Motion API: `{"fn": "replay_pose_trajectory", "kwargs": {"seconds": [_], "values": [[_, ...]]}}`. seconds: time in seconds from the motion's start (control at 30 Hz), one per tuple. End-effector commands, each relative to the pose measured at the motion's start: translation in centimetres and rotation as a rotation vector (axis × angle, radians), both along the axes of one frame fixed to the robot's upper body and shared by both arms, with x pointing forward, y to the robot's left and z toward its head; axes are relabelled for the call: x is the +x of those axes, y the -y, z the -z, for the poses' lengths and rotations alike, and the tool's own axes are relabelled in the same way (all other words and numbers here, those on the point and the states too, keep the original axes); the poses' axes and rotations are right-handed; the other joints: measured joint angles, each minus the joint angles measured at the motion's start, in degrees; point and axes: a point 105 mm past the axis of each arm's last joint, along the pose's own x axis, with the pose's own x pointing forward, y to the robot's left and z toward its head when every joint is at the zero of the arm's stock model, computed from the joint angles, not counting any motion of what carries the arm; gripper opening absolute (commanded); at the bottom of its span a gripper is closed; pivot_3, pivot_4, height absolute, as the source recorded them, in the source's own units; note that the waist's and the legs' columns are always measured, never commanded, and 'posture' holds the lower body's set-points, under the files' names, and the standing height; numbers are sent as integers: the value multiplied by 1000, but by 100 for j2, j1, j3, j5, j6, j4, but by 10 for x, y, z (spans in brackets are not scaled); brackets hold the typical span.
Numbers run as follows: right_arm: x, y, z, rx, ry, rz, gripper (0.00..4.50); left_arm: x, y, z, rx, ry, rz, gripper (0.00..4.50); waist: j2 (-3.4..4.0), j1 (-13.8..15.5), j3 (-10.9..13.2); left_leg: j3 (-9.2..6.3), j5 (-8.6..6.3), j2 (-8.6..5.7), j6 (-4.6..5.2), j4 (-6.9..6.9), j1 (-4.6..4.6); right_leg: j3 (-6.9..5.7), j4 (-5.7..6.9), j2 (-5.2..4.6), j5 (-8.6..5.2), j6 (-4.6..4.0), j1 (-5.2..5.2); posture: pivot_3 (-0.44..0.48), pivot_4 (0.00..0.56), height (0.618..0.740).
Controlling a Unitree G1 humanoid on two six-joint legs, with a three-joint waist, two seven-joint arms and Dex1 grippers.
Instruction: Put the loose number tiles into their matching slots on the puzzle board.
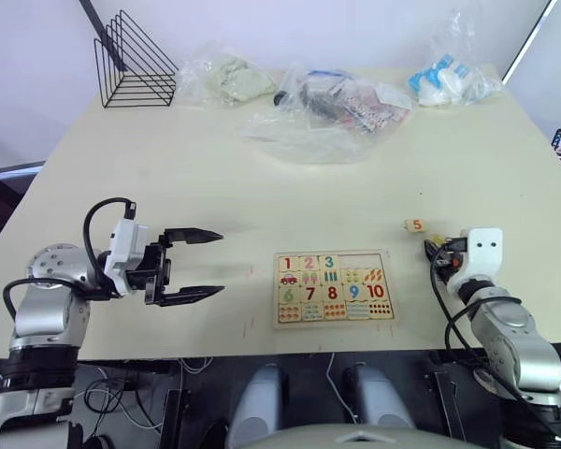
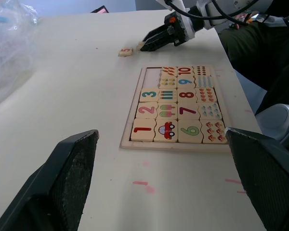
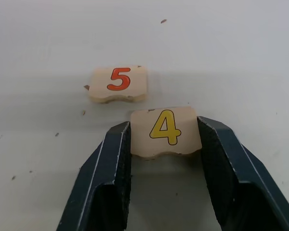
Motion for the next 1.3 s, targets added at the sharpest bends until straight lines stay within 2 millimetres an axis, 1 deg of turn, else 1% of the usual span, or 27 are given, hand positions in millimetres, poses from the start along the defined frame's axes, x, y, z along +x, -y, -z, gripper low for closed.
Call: {"fn": "replay_pose_trajectory", "kwargs": {"seconds": [0.03, 0.2, 0.37, 0.43, 0.53, 0.67, 0.8, 0.83, 0.87, 1.0, 1.1, 1.17, 1.23, 1.27, 1.3], "values": [[-2, 4, -5, -36, 16, -5, 1455, -4, 0, -8, 5, 23, 40, 4500, 0, 3, 0, 0, 0, 0, 0, 0, 0, 0, 0, 0, 0, 0, 0, 0, 150, 740], [-14, -6, -12, -20, 21, -49, 1455, -5, 0, -7, 6, 19, 43, 4500, 0, 13, 0, -4, 0, 0, 0, 0, -4, -3, -1, 0, 0, 0, -2, 0, 150, 740], [-41, -29, -13, 31, -13, -97, 1455, -5, 0, -6, 9, 19, 47, 4500, 1, 8, 0, -13, 0, 3, 0, -1, -11, -6, 0, 4, -1, -1, -6, 0, 150, 740], [-51, -36, -10, 48, -36, -101, 1455, -5, 0, -6, 9, 19, 49, 4500, 1, 4, 0, -13, 0, 4, 0, 0, -11, -4, 0, 4, -1, -1, -7, 0, 150, 740], [-64, -47, -1, 77, -79, -108, 1455, -4, 2, -6, 10, 16, 58, 4500, 1, 4, 0, -13, 0, 4, 0, 1, -11, -5, -1, 4, -1, -1, -6, 0, 150, 740], [-67, -50, 3, 98, -97, -99, 1455, -3, 3, -6, 11, 15, 62, 4500, -4, 4, -2, -11, 0, 4, 0, 2, -12, -4, -2, 4, -1, -1, -6, 0, 150, 740], [-66, -45, 3, 73, -94, -97, 3523, -2, 3, -6, 12, 15, 65, 4500, -6, 4, -3, -13, 0, 4, 0, 2, -11, -5, -3, 4, -2, -1, -6, 0, 150, 740], [-65, -42, 2, 69, -82, -91, 3791, -2, 3, -6, 12, 14, 66, 4500, -6, 4, -3, -13, 0, 4, 0, 2, -12, -5, -3, 5, -2, -1, -6, 0, 150, 740], [-64, -39, -1, 61, -64, -84, 4368, -3, 3, -6, 12, 13, 65, 4500, -6, 4, -3, -12, 0, 4, 0, 2, -12, -5, -3, 4, -2, -1, -6, 0, 150, 740], [-62, -29, -16, 23, 17, -97, 4368, -4, 2, -5, 11, 11, 61, 4500, -5, 17, -3, -12, 0, 3, 0, 3, -14, -5, -4, 4, -2, 0, -6, 0, 150, 740], [-62, -28, -35, 6, 123, -160, 4368, -5, 1, -4, 10, 9, 59, 4500, -5, 7, -3, -12, 0, 3, 0, 2, -14, -5, -3, 4, -2, 0, -7, 0, 150, 740], [-65, -28, -46, 5, 179, -250, 4368, -6, 1, -4, 8, 7, 58, 4500, -4, 4, -2, -12, 0, 4, 0, 2, -14, -7, -3, 6, -2, 0, -7, 0, 150, 740], [-65, -29, -48, -17, 191, -282, 4368, -6, 1, -3, 7, 6, 58, 4500, -4, 4, -2, -10, 0, 4, 0, 2, -14, -4, -3, 6, -2, 0, -7, 0, 150, 740], [-65, -34, -47, -22, 191, -341, 4368, -6, 1, -3, 6, 6, 59, 4500, -5, 5, -3, -11, 0, 4, 0, 2, -14, -6, -4, 6, -2, 0, -6, 0, 150, 740], [-66, -33, -48, -41, 182, -392, 4368, -7, 2, -3, 5, 5, 60, 4500, -6, 5, -3, -11, 0, 4, 0, 3, -14, -7, -3, 6, -2, 0, -6, 0, 150, 740]]}}
